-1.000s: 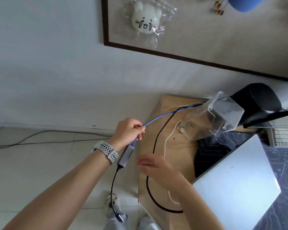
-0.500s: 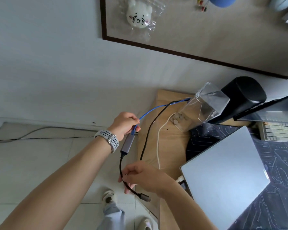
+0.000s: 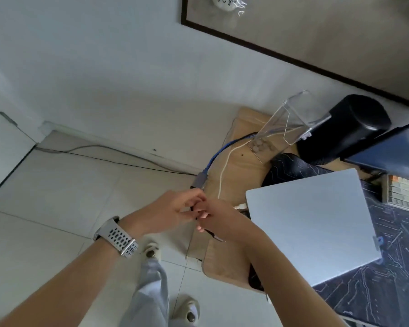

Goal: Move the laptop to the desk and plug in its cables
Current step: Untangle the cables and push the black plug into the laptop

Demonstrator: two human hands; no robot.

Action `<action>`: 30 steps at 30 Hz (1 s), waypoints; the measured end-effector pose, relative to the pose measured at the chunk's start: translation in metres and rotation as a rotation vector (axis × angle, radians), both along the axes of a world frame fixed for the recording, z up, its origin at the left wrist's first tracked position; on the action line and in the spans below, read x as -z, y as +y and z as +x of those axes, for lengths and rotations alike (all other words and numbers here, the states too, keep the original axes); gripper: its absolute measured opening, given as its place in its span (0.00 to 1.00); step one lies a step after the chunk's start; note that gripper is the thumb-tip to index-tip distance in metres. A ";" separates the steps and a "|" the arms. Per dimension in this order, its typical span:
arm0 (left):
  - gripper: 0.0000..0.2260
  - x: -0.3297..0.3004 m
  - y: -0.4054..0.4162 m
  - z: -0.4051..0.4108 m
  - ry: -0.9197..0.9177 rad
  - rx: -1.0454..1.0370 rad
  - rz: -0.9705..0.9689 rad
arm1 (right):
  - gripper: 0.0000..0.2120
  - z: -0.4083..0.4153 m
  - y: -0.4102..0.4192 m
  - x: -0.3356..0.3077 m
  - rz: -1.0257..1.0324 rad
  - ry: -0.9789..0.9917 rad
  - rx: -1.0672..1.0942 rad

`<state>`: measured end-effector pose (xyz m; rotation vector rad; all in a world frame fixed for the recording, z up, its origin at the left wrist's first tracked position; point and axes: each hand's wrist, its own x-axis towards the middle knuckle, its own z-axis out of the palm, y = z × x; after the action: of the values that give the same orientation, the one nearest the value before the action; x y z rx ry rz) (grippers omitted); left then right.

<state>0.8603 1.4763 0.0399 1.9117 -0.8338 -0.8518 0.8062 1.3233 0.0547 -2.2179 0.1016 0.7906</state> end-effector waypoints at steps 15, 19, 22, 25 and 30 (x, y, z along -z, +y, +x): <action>0.08 0.071 -0.009 -0.052 -0.777 -0.162 0.171 | 0.08 -0.056 -0.036 0.026 -0.575 -0.581 -0.138; 0.06 0.078 -0.017 -0.060 -0.783 -0.210 0.110 | 0.10 -0.066 -0.047 0.031 -0.527 -0.755 -0.113; 0.10 0.079 -0.027 -0.068 -0.664 -0.223 0.042 | 0.07 -0.068 -0.051 0.042 -0.477 -0.793 -0.124; 0.18 0.081 -0.042 -0.078 -0.598 -0.259 -0.027 | 0.06 -0.071 -0.054 0.050 -0.443 -0.815 -0.122; 0.14 0.097 -0.060 -0.091 -0.683 -0.432 -0.076 | 0.16 -0.063 -0.079 0.036 -0.450 -0.735 -0.001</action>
<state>0.7695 1.4167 -0.0569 2.2217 -0.7685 0.1106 0.7428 1.2440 0.0192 -2.7925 -0.0926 -0.1037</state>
